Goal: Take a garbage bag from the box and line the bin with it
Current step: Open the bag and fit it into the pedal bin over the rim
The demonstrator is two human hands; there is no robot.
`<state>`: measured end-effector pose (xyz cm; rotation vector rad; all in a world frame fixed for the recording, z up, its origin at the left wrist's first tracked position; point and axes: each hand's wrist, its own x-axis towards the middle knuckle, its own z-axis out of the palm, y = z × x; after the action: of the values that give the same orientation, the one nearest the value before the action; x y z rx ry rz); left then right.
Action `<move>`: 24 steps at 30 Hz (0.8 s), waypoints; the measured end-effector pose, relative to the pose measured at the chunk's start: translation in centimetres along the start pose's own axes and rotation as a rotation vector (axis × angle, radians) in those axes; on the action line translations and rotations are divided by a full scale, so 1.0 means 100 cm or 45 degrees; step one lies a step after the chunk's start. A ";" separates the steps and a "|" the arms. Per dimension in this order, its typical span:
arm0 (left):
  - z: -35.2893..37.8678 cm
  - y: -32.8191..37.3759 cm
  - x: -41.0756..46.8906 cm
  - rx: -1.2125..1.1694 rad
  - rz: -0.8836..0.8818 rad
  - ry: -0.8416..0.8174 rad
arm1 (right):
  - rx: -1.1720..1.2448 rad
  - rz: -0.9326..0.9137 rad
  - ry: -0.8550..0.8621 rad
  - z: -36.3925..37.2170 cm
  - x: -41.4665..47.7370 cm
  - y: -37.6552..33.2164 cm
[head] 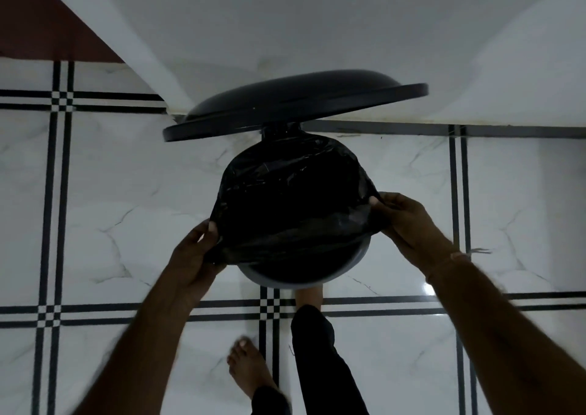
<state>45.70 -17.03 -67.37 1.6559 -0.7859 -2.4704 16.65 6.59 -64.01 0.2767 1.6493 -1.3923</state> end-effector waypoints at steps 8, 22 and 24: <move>0.011 -0.040 -0.030 -0.263 -0.200 0.148 | -0.200 0.191 0.216 -0.005 -0.015 0.013; 0.020 -0.071 -0.048 -0.485 -0.205 0.079 | 0.633 0.528 -0.078 -0.006 -0.065 0.074; 0.023 -0.072 -0.046 -0.397 -0.224 0.116 | 0.636 0.534 -0.065 -0.002 -0.067 0.081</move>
<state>47.22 -8.49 -66.04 1.7669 -0.2360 -2.4473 25.70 12.01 -64.33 0.8173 1.0954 -1.4427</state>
